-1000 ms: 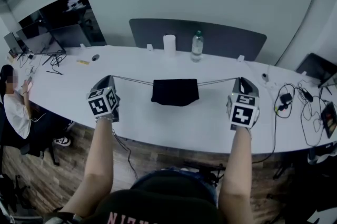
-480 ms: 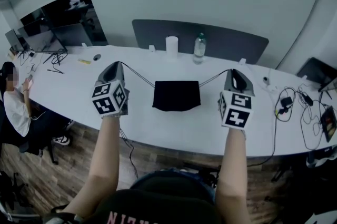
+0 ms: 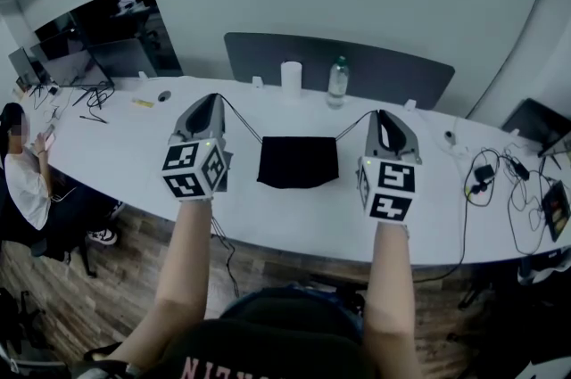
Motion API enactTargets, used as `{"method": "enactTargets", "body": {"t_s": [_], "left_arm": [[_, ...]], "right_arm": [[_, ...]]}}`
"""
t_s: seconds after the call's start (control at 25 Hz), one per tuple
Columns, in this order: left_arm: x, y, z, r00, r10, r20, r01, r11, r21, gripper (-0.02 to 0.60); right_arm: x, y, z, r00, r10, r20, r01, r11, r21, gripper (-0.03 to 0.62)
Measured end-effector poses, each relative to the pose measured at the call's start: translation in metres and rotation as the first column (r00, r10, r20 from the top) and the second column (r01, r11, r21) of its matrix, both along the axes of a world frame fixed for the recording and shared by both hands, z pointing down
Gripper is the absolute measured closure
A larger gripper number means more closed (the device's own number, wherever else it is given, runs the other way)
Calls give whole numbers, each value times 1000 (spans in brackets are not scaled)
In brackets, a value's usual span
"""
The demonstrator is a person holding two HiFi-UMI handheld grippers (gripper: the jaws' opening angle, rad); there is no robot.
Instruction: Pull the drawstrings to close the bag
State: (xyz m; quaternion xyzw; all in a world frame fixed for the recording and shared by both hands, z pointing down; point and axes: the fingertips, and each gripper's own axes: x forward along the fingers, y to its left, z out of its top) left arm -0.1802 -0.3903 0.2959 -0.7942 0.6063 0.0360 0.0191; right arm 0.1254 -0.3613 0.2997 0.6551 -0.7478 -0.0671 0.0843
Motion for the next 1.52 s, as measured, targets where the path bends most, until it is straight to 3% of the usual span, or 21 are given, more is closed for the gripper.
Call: {"method": "enactTargets", "body": {"t_s": [0.32,0.52,1.52], "left_arm": [[17,18,-28,992,25,124,-49,981,190,569],[22,27,-34,988,24,155,-65,962,265,569],[20,26,-46,982,19,189,-74,954,291,569]], "right_arm": [[-10,9,-23,998,-33,-58,40,990,136,583],[-15,13,-30,996,-52,-66,64,980,190,583],[-7,21,-41,993,-10,-119,38,972,234,585]]}}
